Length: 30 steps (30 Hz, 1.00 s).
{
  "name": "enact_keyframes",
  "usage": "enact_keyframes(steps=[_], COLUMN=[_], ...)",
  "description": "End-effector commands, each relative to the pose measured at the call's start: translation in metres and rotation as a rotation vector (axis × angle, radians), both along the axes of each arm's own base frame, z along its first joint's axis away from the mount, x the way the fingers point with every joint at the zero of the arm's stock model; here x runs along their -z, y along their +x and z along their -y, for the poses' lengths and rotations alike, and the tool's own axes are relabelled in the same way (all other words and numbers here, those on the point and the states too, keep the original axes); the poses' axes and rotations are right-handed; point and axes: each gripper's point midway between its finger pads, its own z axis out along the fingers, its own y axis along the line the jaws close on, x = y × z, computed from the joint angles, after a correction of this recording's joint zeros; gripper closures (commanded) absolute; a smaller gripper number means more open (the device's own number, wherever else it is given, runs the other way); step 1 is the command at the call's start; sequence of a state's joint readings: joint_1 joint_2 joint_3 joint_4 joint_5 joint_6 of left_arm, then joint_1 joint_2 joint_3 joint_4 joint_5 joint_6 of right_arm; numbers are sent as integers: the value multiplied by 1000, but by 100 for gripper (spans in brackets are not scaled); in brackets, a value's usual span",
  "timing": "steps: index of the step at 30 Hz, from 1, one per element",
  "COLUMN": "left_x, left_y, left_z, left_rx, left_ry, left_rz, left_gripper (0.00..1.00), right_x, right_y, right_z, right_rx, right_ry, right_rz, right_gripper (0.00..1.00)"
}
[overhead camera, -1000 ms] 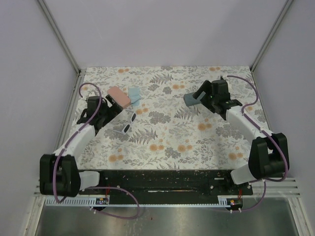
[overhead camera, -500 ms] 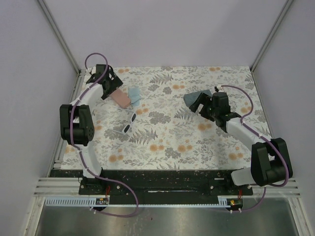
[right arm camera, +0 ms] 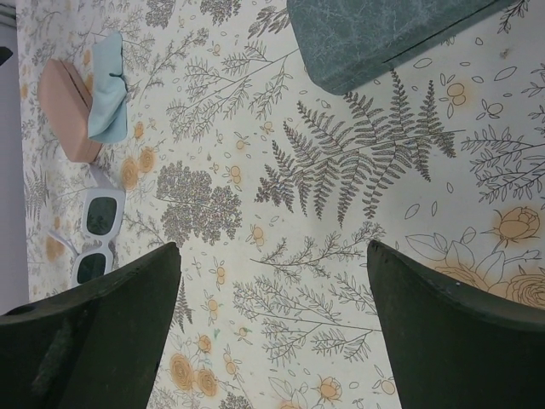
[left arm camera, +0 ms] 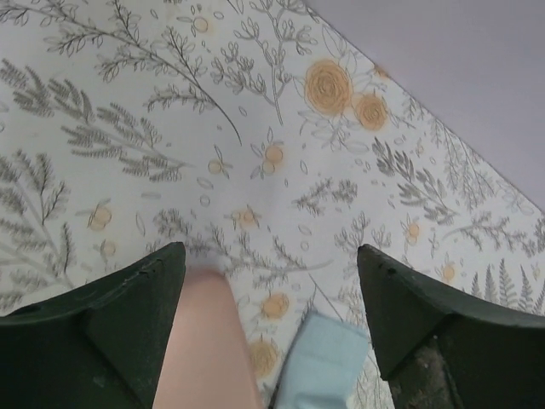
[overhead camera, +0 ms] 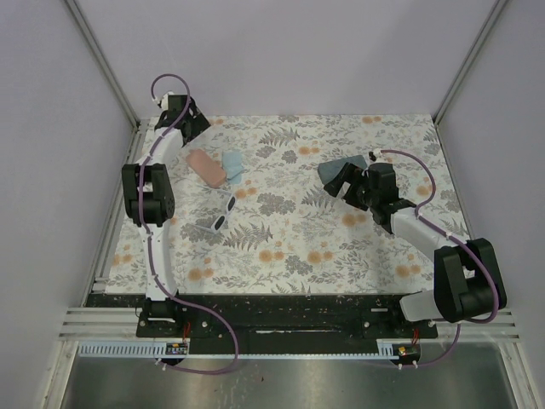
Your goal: Organize the sunglasses
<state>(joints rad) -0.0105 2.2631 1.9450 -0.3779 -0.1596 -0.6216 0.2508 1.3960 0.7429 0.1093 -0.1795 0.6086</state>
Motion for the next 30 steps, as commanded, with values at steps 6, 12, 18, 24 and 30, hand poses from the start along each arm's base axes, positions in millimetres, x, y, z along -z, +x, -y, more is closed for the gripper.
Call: enact_keyframes(steps=[6, 12, 18, 24, 30], left_x=[67, 67, 71, 75, 94], left_y=[18, -28, -92, -123, -141], left_z=[-16, 36, 77, 117, 137], left_rx=[-3, 165, 250, 410, 507], left_ry=[-154, -330, -340, -271, -229], left_rz=[-106, -157, -168, -161, -240], left_gripper=[23, 39, 40, 39, 34], right_x=[-26, -18, -11, -5, 1], right_y=[0, 1, 0, -2, -3], right_z=[-3, -1, 1, -1, -1], right_rx=[-18, 0, 12, 4, 3], right_ry=[28, 18, 21, 39, 35], right_rz=[98, 82, 78, 87, 84], right_gripper=[2, 3, 3, 4, 3])
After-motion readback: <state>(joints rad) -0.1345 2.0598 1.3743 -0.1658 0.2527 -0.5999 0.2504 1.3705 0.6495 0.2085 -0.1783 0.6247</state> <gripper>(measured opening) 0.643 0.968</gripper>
